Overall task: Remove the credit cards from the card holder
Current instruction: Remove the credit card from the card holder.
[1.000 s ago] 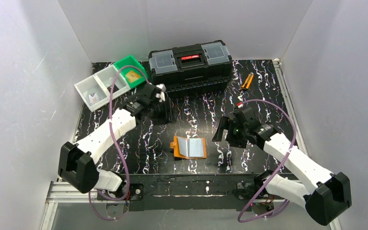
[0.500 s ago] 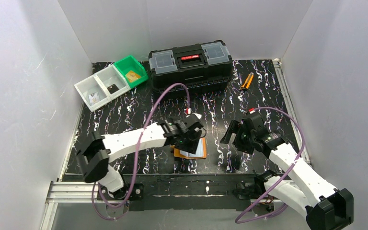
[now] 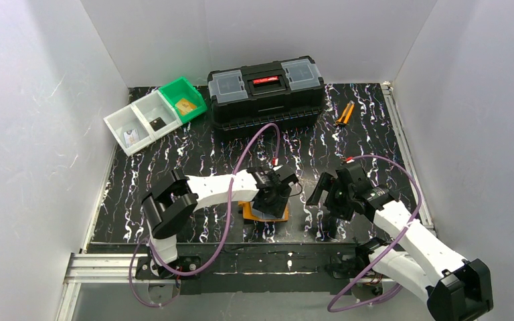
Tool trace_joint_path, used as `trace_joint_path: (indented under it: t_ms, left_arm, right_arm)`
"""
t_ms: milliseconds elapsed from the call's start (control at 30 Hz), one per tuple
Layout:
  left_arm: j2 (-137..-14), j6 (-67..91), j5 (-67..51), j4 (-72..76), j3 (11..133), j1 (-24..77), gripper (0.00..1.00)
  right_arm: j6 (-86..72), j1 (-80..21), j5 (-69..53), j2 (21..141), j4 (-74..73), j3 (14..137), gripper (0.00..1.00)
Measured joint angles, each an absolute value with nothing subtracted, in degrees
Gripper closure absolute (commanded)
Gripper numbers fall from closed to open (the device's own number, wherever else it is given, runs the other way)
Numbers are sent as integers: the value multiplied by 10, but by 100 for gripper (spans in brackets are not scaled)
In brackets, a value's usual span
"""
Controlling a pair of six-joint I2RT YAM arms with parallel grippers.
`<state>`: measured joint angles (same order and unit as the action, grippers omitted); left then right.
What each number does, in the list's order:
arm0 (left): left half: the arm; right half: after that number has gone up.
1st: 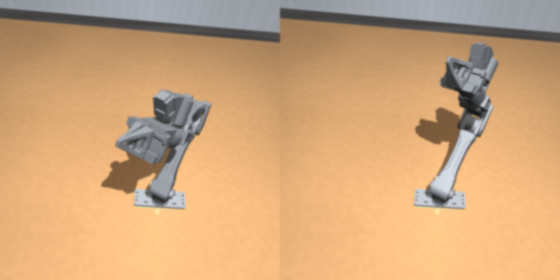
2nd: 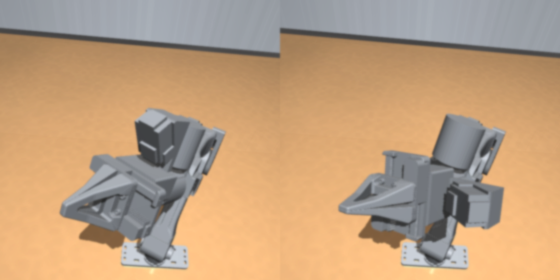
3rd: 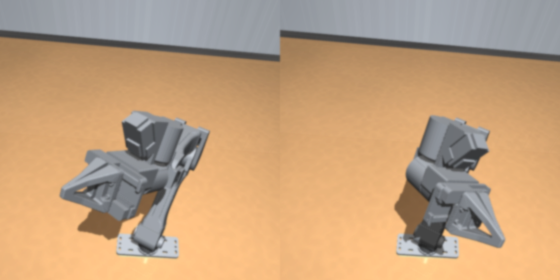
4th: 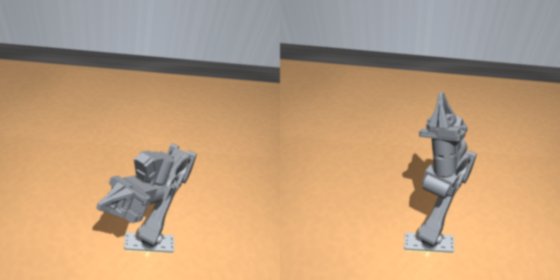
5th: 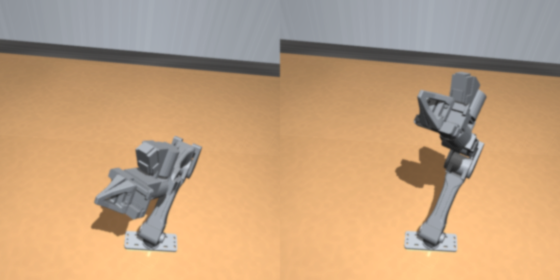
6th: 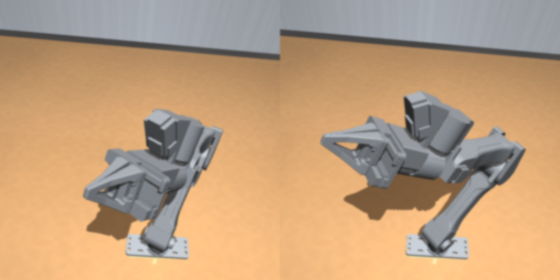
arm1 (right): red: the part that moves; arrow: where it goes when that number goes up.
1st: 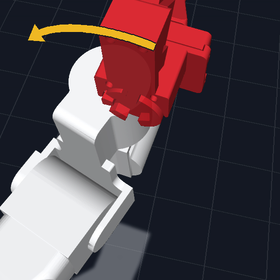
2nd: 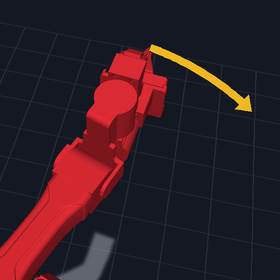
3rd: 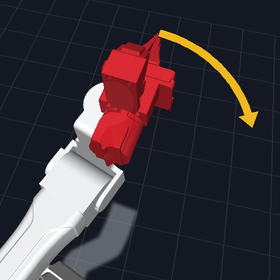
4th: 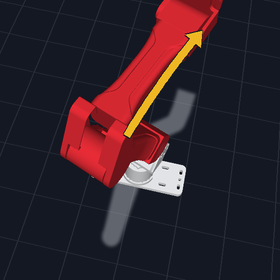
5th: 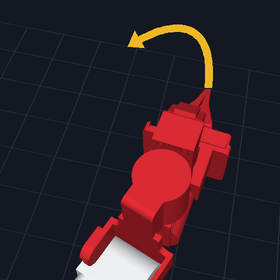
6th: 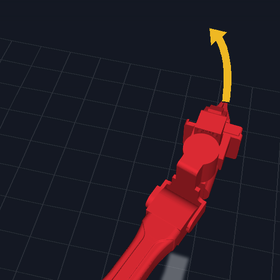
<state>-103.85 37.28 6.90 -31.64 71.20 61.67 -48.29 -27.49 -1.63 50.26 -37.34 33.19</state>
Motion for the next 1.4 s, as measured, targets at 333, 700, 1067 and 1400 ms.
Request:
trace_joint_path:
  t_ms: [333,700,1067,1400]
  left_arm:
    - [-1045,371,68,-285,703,612,52]
    - [-1045,372,68,-277,695,608,73]
    - [-1040,373,57,-263,686,594,100]
    - [-984,402,-40,-177,595,543,100]
  right_arm:
    - [-483,-275,-28,530,-362,332,2]
    - [-483,-275,-32,537,-359,332,2]
    - [-480,-275,-46,548,-354,332,5]
    - [-482,-317,-67,609,-330,358,22]
